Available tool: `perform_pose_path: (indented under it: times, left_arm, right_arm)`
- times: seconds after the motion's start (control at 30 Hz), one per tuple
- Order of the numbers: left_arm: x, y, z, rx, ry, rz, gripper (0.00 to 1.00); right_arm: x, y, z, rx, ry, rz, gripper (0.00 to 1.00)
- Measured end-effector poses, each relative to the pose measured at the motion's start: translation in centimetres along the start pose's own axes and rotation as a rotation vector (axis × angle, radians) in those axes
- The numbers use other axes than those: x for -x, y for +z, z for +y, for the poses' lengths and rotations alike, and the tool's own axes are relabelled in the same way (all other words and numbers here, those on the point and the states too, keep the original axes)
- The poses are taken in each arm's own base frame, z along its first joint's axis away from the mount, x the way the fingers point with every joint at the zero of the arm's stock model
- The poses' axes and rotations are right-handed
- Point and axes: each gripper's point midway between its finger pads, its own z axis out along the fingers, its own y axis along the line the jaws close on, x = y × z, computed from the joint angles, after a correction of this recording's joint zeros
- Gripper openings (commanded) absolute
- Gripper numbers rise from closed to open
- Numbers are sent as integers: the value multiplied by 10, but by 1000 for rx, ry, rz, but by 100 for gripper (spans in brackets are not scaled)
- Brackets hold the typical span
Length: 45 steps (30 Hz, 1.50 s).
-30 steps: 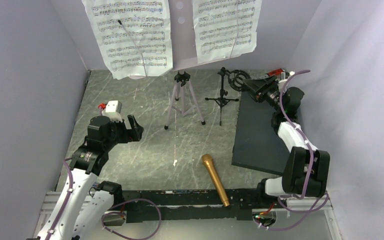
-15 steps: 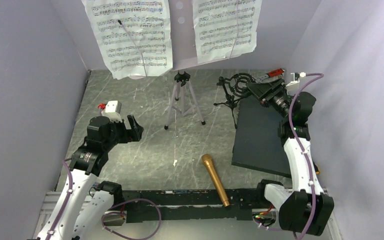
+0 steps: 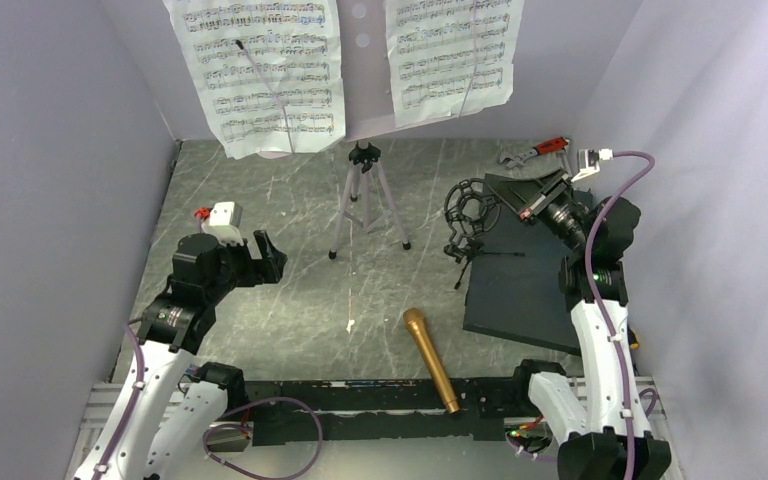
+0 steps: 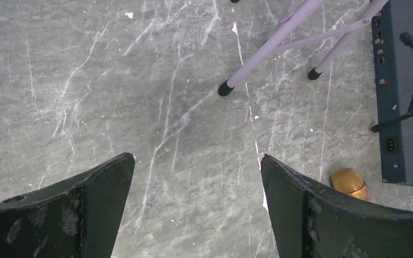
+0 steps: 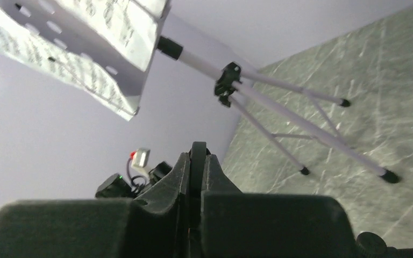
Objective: Set up the instrument practice props
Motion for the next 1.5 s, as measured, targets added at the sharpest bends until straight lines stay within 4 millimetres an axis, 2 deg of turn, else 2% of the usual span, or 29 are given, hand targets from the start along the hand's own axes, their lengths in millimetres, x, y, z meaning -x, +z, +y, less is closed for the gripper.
perform_pose_path:
  times: [0.2,0.3,0.4,0.57,0.7,0.97,1.17,1.3,1.5]
  left_arm:
    - [0,0,-1,-6,0,2,93]
    - [0,0,-4,-22,-4,4,91]
    - [-2,4,-17,-92,-26,15,94]
    - [-7,13,-60,-341,-89,40,94]
    - [-24,16,-83,-490,-117,63,94]
    - [-31,-15,-142,-761,7,-16,94]
    - [-29,-24,-173,-885,74,-71,94]
    - [-38,-28,-198,-959,139,-88,94]
    - [-53,-29,-234,-995,265,-133,94]
  right_arm:
    - [-17,-5,19,38,-6,42,0]
    - [-18,-5,16,21,-14,35,0]
    - [-17,-3,9,0,-9,32,0]
    - [-15,3,1,-8,-1,20,0]
    - [-17,5,2,5,4,26,0]
    - [-37,14,15,41,12,73,0]
    - [-54,20,32,78,18,111,0]
    - [-62,25,43,98,23,133,0]
    - [-75,35,45,103,44,155,0]
